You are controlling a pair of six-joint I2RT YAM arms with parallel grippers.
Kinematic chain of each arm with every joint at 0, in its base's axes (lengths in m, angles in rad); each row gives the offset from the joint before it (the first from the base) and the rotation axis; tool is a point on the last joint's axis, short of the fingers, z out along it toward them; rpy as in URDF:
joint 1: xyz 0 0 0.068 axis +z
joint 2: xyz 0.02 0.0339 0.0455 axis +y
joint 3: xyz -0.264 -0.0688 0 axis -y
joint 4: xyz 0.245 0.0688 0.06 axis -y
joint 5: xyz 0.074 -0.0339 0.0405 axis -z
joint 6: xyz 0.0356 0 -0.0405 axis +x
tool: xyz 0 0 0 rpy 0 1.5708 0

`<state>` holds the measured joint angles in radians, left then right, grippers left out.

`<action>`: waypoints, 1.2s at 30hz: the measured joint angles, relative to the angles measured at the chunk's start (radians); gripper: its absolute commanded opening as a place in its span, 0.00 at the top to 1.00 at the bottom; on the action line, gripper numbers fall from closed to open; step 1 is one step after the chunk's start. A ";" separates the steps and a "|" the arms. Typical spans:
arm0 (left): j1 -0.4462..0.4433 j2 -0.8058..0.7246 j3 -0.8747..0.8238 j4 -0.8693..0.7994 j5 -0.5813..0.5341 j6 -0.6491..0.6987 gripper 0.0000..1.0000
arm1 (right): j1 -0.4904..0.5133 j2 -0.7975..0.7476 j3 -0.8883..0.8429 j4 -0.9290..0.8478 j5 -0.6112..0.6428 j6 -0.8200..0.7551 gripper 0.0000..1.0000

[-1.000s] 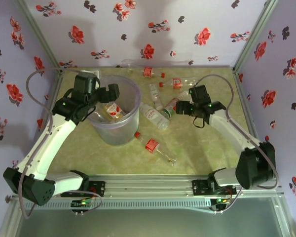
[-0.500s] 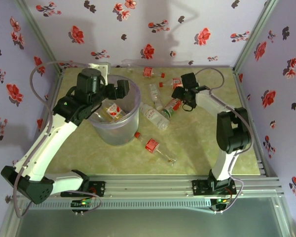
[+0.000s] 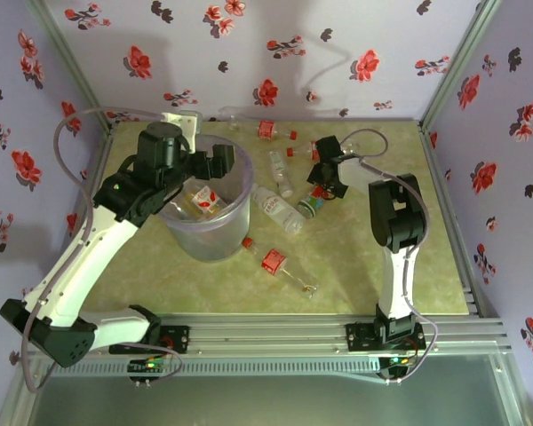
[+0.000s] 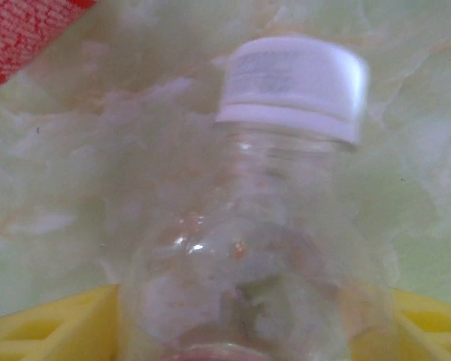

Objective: Put the plastic bottles in the bin

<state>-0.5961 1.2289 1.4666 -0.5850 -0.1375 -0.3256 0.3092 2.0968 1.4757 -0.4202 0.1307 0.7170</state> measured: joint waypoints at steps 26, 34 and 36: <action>-0.171 0.339 0.225 0.093 0.322 -0.129 0.02 | -0.052 -0.531 -0.240 0.124 -0.313 -0.144 0.57; -0.189 0.436 0.242 0.114 0.429 -0.190 0.00 | -0.052 -0.712 -0.373 0.248 -0.491 -0.160 0.58; -0.193 0.448 0.242 0.123 0.450 -0.201 0.00 | -0.052 -0.742 -0.396 0.289 -0.522 -0.147 0.58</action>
<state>-0.7895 1.6768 1.7084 -0.4622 0.3122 -0.5266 0.2569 1.3552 1.0798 -0.1310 -0.3916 0.5701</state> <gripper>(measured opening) 0.994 0.591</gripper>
